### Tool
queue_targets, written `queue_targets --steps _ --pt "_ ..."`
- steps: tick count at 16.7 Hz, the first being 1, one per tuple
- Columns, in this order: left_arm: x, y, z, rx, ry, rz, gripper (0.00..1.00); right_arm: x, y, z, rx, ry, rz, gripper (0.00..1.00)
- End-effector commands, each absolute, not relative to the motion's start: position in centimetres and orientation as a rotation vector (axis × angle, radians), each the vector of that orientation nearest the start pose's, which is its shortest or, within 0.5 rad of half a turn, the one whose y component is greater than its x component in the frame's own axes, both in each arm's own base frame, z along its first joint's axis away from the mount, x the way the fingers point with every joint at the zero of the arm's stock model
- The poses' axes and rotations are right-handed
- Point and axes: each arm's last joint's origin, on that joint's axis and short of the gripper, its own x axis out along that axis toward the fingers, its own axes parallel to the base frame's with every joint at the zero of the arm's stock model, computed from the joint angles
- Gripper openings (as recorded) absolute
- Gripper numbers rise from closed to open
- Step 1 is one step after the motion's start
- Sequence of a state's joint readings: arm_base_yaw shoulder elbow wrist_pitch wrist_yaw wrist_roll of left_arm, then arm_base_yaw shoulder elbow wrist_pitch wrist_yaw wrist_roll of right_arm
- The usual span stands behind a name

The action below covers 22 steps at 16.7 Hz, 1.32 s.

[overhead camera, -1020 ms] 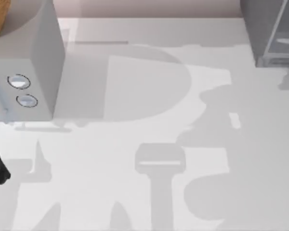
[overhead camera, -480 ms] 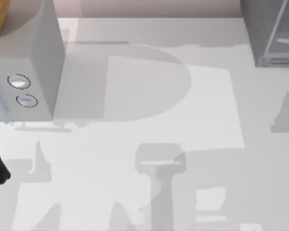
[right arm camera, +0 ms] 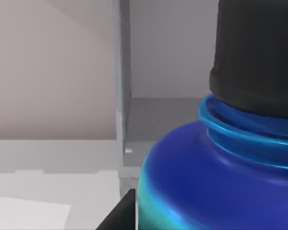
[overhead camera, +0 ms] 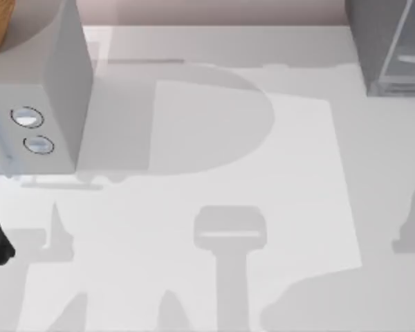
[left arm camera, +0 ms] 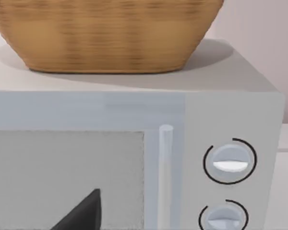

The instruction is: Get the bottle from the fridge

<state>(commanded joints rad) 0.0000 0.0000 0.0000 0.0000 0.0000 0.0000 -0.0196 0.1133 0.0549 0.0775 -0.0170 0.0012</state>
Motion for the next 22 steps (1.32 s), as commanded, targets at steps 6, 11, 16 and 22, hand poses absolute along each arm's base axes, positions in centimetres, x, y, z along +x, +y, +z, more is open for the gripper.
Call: queue_targets --steps 6,11,16,22 --pt "10.6 -0.1 16.0 0.0 0.0 0.0 1.0 10.6 -0.1 16.0 0.0 0.0 0.0 0.0" --pt "10.6 -0.1 16.0 0.0 0.0 0.0 1.0 10.6 -0.1 16.2 0.002 -0.005 0.0 0.0" --pt "10.6 -0.1 16.0 0.0 0.0 0.0 1.0 11.2 1.1 19.6 0.021 -0.081 0.017 0.0" --pt "10.6 -0.1 16.0 0.0 0.0 0.0 1.0 14.5 5.7 23.8 0.078 -0.087 0.032 0.0"
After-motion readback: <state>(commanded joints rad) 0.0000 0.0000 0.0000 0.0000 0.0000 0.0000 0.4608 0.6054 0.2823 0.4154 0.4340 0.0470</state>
